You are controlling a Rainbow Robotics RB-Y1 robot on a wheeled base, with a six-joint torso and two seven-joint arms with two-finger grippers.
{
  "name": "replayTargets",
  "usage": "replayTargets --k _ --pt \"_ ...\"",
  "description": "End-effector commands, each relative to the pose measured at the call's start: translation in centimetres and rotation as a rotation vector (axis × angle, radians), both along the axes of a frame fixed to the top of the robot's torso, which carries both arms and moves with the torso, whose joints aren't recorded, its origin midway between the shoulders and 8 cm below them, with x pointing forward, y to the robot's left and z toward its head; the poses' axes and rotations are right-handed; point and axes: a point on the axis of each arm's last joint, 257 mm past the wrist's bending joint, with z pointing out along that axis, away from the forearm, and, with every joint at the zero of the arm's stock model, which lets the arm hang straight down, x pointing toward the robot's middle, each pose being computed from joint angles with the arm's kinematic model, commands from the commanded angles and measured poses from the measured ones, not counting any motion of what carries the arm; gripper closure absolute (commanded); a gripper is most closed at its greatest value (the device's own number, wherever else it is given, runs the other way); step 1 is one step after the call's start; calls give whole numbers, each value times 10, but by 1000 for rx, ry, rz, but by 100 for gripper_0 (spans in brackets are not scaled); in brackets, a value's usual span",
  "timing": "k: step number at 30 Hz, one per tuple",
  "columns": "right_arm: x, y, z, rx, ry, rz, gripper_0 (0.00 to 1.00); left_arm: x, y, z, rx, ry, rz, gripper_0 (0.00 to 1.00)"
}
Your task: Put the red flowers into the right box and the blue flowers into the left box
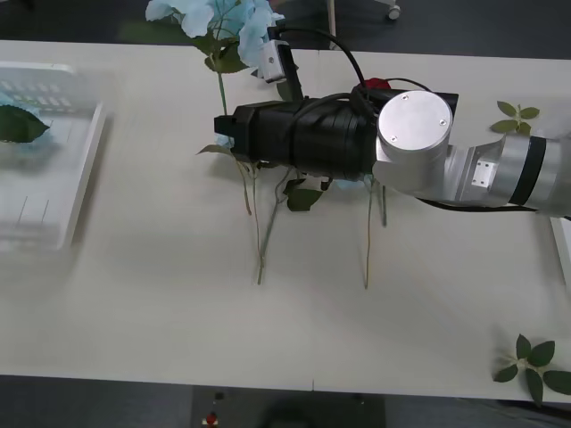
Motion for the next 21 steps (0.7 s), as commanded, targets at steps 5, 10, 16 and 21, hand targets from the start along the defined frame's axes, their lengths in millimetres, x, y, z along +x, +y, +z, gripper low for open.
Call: replayTargets --k 5,10,16,21 --pt "-1 10 27 5 -79 24 100 -13 -19 90 -53 -45 -140 7" --pt "-1 10 27 5 -79 24 100 -4 -65 102 -160 -95 -251 7" --pt "-1 10 27 5 -79 24 100 4 -147 116 -404 -173 -435 7" --pt "-1 10 27 5 -79 24 100 -2 -196 130 -547 -216 -584 7"
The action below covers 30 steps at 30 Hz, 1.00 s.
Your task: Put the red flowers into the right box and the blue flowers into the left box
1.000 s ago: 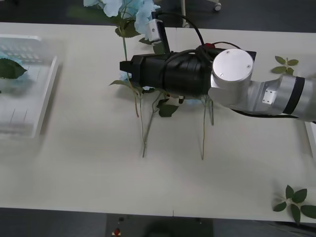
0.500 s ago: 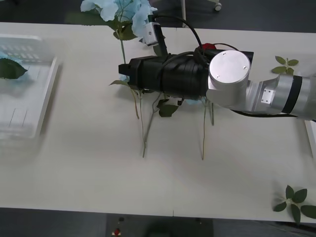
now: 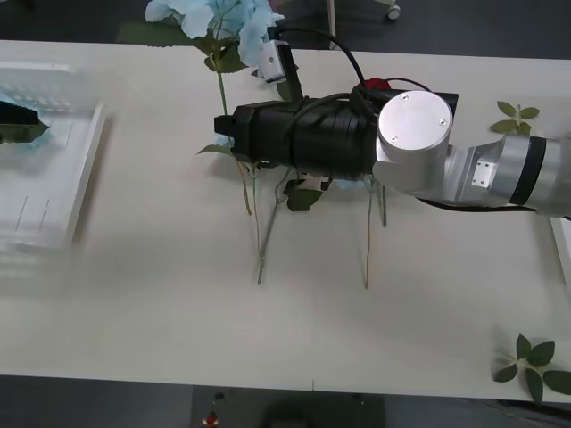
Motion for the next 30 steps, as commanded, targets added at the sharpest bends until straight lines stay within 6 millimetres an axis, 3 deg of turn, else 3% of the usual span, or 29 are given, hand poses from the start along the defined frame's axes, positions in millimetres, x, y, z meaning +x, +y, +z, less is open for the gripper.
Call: replayTargets --k 1,14,20,30 --pt "-1 10 27 5 -79 24 100 4 -32 37 -38 -121 -135 7" --pt "-1 10 27 5 -79 24 100 -21 -131 55 -248 -274 -467 7" --pt "-1 10 27 5 -79 24 100 -26 -160 41 -268 -343 -568 7" --pt "-1 10 27 5 -79 24 100 -51 -216 15 -335 -387 -767 8"
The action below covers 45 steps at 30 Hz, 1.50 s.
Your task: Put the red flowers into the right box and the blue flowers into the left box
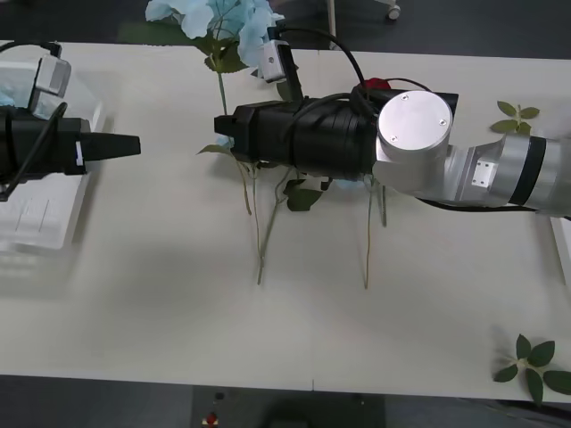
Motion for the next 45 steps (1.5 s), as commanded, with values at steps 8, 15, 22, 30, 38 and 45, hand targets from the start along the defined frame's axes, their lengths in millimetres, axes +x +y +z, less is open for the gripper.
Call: replayTargets --k 8,15,22,30,38,45 --pt "-1 10 27 5 -79 24 100 -8 -66 -3 -47 -128 -140 8" --pt "-1 10 27 5 -79 24 100 -10 -93 -9 -92 -131 -156 8" --pt "-1 10 27 5 -79 24 100 5 -119 -17 -117 -147 -106 8" --pt "-1 10 27 5 -79 24 100 3 -134 -27 -117 -148 -110 8" --pt "-1 10 27 5 -79 24 100 1 -142 -30 -119 -151 -115 8" --pt "-1 10 27 5 -79 24 100 -5 -150 -32 -132 -147 -133 8"
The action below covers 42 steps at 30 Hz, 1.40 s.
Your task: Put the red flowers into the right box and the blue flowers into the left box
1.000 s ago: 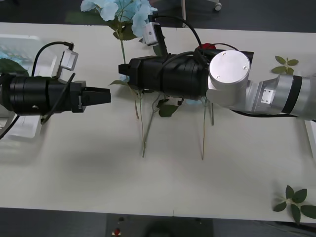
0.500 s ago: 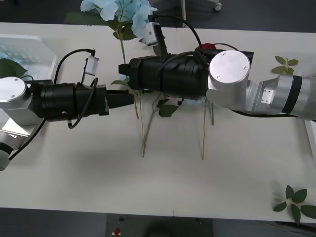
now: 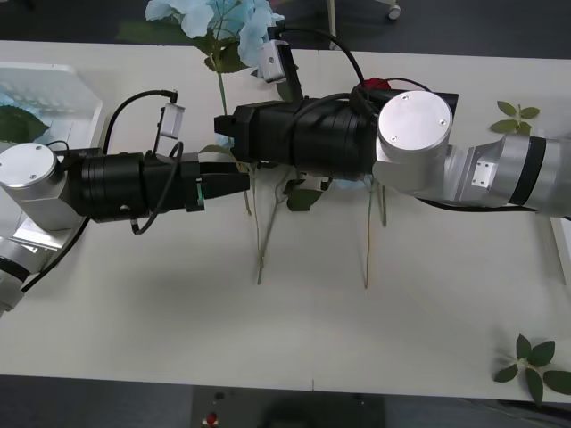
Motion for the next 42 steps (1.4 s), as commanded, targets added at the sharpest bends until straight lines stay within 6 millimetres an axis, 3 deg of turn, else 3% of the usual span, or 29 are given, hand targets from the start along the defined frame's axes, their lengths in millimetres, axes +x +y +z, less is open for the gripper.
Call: replayTargets --k 1,2,4,5,6,27,28,29,30,42 --pt "-1 10 27 5 -79 24 100 -2 -19 17 -7 -63 -35 11" --pt "-1 10 27 5 -79 24 100 -2 -21 18 -9 -66 -37 14" --pt "-1 10 27 5 -79 24 100 -1 -26 19 -11 -73 -28 56" --pt "-1 10 27 5 -79 24 100 -1 -26 18 -9 -74 -24 72" --pt "-1 10 27 5 -79 24 100 0 -28 19 -9 -80 -20 99" --pt "-1 10 27 5 -79 24 100 0 -30 22 -18 -88 -19 100" --pt "-1 10 27 5 -79 24 41 0 -29 21 -18 -86 -18 100" --pt "-1 10 27 5 -79 24 12 0 -30 22 -20 -87 -21 100" --pt "-1 10 27 5 -79 24 0 -1 -29 22 -20 -86 -20 100" --pt "-1 10 27 5 -79 24 0 -1 -30 23 -25 -87 -21 100"
